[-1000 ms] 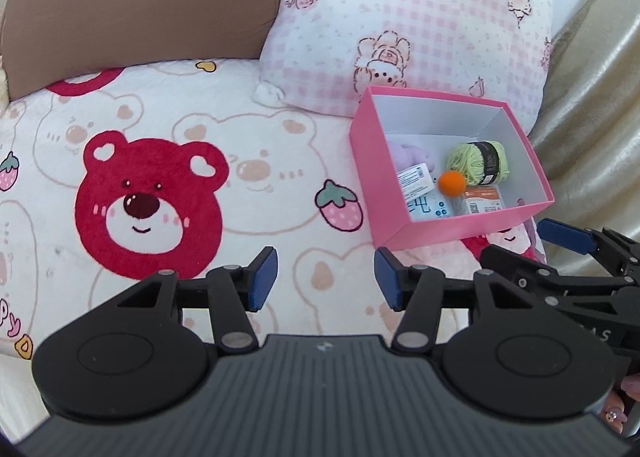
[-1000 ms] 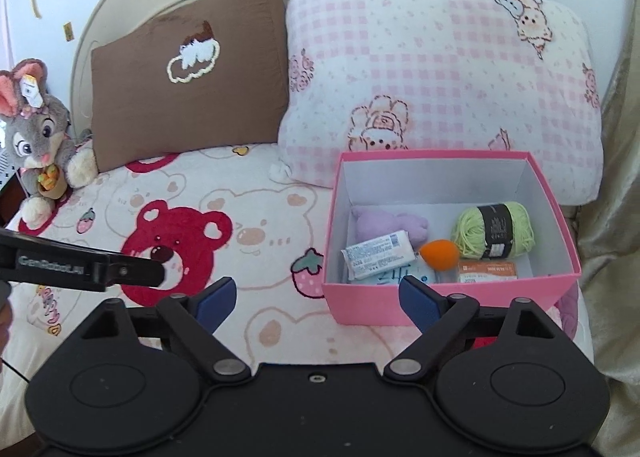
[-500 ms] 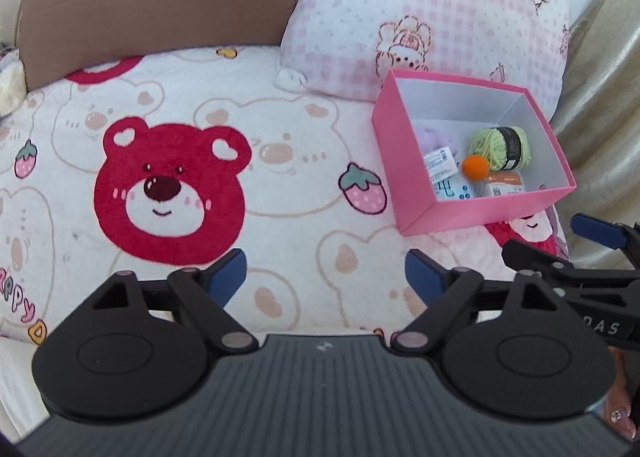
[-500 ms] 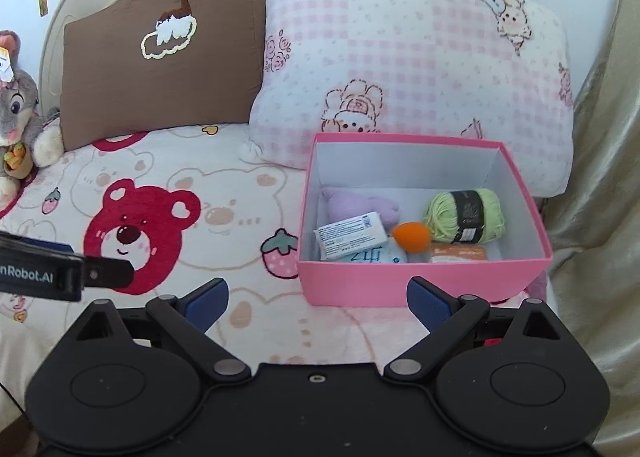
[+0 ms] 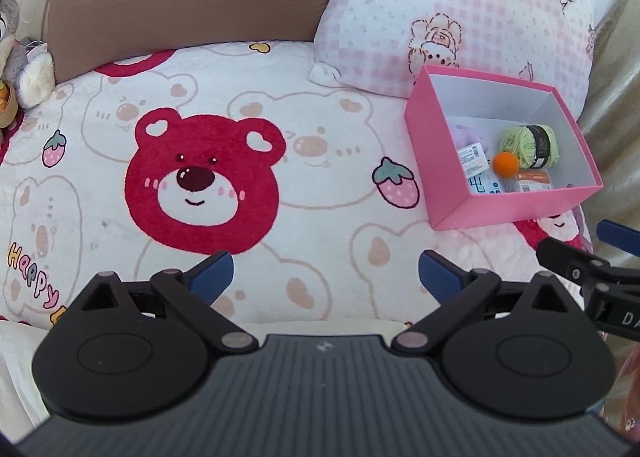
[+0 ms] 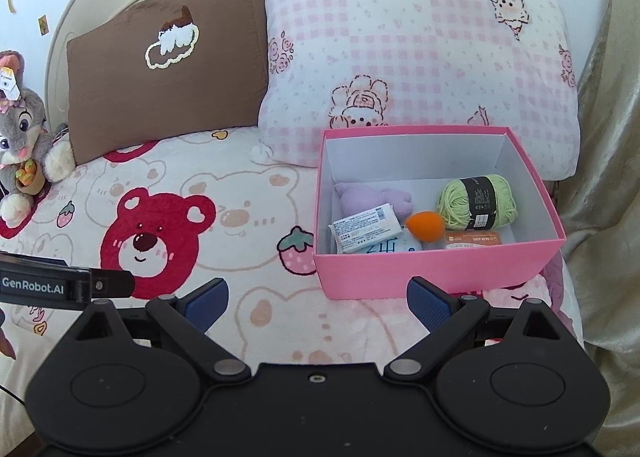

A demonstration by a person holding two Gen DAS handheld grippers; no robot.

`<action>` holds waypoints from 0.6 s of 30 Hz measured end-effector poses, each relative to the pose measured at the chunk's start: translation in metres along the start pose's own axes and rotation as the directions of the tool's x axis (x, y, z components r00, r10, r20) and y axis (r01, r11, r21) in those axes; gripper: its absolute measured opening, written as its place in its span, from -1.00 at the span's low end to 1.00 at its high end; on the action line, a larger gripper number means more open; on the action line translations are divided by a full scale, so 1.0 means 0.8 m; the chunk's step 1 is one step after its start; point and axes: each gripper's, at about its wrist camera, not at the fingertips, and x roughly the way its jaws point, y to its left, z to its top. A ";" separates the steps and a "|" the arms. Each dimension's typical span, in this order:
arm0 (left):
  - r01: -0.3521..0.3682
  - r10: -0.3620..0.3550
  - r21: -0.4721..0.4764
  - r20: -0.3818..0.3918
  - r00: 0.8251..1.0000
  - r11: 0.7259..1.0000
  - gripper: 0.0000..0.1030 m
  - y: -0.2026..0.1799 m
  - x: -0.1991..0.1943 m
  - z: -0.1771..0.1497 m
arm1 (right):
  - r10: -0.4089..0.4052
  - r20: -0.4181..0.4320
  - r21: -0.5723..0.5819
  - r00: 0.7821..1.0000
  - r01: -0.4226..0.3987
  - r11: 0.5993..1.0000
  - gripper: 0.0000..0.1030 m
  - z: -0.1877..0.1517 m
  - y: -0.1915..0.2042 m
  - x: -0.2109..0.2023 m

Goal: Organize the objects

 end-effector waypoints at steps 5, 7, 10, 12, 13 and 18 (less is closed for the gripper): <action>-0.015 0.016 0.021 -0.048 0.999 1.000 1.00 -0.003 0.002 -0.002 | -0.003 -0.009 0.012 1.000 0.003 1.000 0.90 -0.003 -0.001 -0.001; -0.020 0.021 0.021 -0.047 0.999 1.000 1.00 -0.002 0.003 -0.002 | -0.008 -0.010 0.016 1.000 0.009 1.000 0.90 -0.003 -0.003 0.000; -0.030 0.031 0.022 -0.060 0.998 0.999 1.00 0.000 0.006 -0.002 | -0.006 -0.015 0.030 1.000 0.007 1.000 0.90 -0.003 -0.005 0.002; -0.030 0.032 0.031 -0.066 0.997 0.999 1.00 -0.001 0.007 -0.003 | -0.007 -0.018 0.036 1.000 0.007 0.999 0.90 -0.005 -0.005 0.003; -0.027 0.029 0.034 -0.071 0.997 0.999 1.00 -0.001 0.007 -0.003 | -0.014 -0.023 0.034 1.000 0.015 0.999 0.90 -0.005 -0.004 0.003; -0.022 0.024 0.031 -0.075 0.997 0.999 1.00 0.001 0.006 -0.005 | -0.035 -0.030 0.020 0.999 0.036 0.999 0.90 -0.008 0.002 0.002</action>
